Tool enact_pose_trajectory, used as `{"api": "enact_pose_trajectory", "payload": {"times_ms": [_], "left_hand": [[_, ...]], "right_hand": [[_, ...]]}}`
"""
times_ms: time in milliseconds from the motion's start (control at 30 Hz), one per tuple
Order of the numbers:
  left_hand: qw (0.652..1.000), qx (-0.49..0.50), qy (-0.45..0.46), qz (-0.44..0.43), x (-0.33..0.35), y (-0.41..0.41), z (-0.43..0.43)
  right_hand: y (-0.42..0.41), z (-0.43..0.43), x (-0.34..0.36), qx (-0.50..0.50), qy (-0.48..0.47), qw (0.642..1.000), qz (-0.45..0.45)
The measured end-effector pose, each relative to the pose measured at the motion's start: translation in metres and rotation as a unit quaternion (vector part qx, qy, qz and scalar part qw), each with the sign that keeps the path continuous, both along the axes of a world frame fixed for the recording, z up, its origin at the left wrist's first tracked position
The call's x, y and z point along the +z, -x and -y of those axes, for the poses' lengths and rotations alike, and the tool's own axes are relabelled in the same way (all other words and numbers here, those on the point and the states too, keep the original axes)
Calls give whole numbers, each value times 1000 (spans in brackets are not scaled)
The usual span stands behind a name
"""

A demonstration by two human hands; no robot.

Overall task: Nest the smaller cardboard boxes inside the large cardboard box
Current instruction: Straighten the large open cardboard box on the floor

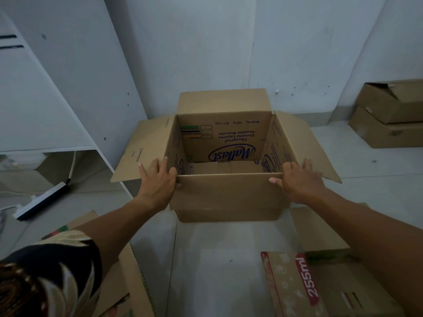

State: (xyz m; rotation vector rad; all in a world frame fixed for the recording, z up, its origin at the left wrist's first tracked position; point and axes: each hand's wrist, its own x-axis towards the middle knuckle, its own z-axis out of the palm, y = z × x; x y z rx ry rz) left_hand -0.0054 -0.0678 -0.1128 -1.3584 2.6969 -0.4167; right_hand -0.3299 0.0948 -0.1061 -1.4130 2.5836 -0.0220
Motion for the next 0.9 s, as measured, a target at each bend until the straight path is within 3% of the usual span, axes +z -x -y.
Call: {"api": "enact_pose_trajectory", "payload": {"times_ms": [733, 833, 900], "left_hand": [[997, 46, -35, 55, 21, 15, -40], [1000, -15, 1, -17, 25, 32, -67], [986, -131, 37, -95, 26, 51, -95]], "right_hand": [[-11, -30, -8, 20, 30, 999, 12], [-14, -45, -8, 25, 60, 998, 18], [-19, -60, -10, 13, 87, 996, 23]]}}
